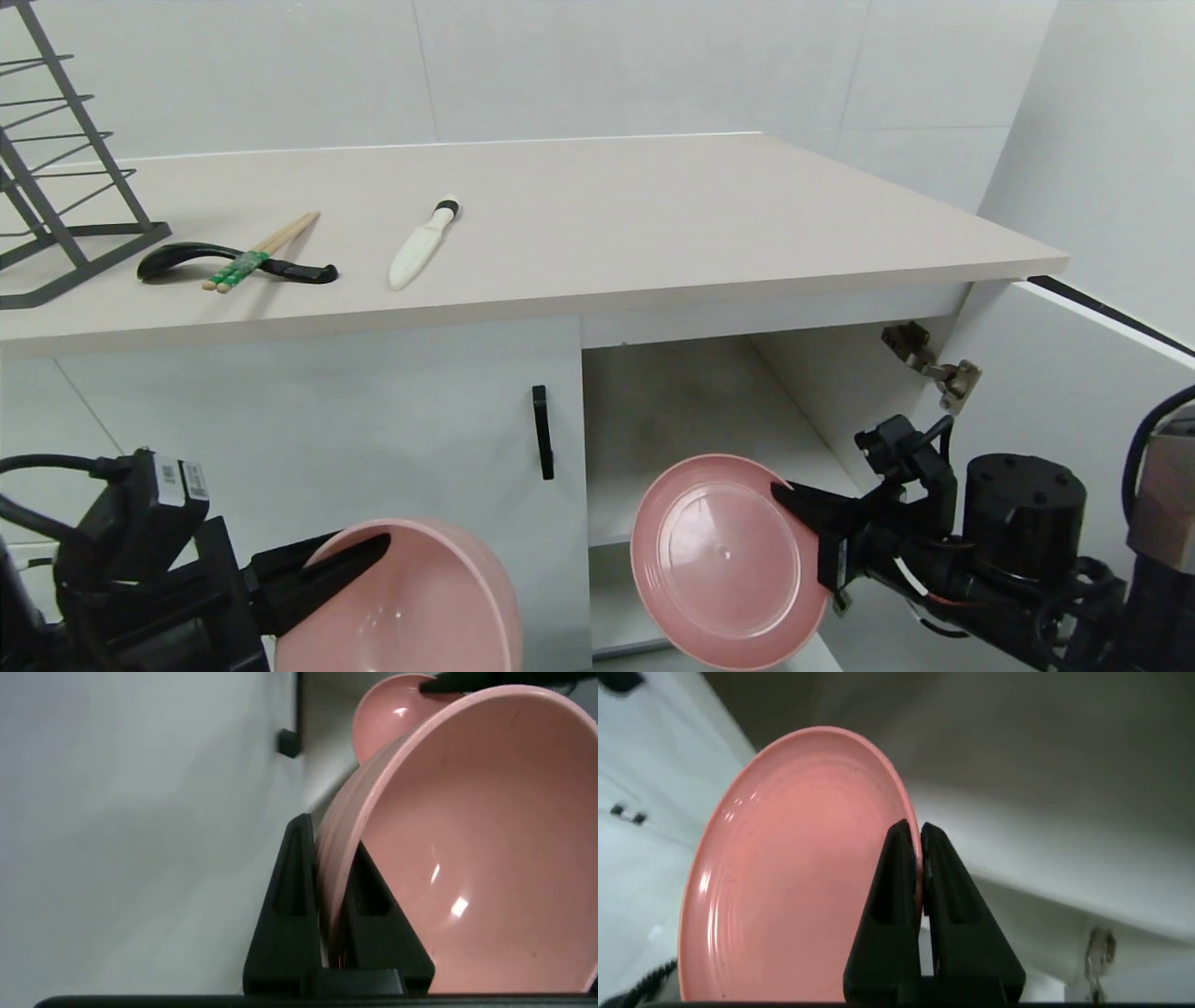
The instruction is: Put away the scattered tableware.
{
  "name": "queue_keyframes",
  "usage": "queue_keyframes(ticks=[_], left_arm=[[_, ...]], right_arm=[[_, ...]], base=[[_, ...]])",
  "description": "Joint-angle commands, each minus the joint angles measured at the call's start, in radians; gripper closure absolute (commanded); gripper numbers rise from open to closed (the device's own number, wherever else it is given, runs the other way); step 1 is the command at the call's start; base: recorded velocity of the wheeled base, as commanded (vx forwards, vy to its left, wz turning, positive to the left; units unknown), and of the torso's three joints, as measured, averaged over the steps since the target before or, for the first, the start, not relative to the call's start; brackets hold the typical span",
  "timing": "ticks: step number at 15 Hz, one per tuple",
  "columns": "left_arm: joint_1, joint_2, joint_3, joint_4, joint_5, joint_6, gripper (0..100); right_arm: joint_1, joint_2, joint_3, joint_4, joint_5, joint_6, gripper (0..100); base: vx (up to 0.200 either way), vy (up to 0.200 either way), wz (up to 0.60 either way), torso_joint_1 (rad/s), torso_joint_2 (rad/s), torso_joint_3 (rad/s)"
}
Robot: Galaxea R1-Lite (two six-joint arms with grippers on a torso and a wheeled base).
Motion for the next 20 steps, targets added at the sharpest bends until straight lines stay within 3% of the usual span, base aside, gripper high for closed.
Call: queue_keyframes(ticks=[1,2,4,7,12,20], left_arm=[[0.011,0.003,-0.009,-0.001,0.019,-0.003,100],[0.005,0.004,-0.018,0.001,0.076,-0.003,100],[-0.003,0.010,-0.029,-0.001,0.107,-0.007,100],[-0.006,0.007,-0.016,0.002,0.105,-0.009,100],[-0.024,0.004,-0.012,0.002,0.104,0.001,100],[-0.024,0.007,-0.012,0.007,0.105,0.001,100]], right_arm=[[-0.003,0.052,-0.046,0.000,0.000,0.007,100],[-0.006,0.090,-0.075,0.000,0.000,0.010,100],[-0.030,0.114,-0.145,0.000,0.008,0.057,100],[-0.055,0.156,-0.243,0.000,0.011,0.180,100],[-0.118,0.315,-0.345,0.000,0.019,0.186,100],[-0.156,0.541,-0.622,0.000,0.040,0.186,100]], base=[[0.000,0.000,0.00,0.000,0.00,0.000],[0.000,0.000,0.00,0.000,0.00,0.000],[0.000,0.000,0.00,0.000,0.00,0.000],[0.000,0.000,0.00,0.000,0.00,0.000],[0.000,0.000,0.00,0.000,0.00,0.000],[0.000,0.000,0.00,0.000,0.00,0.000]])
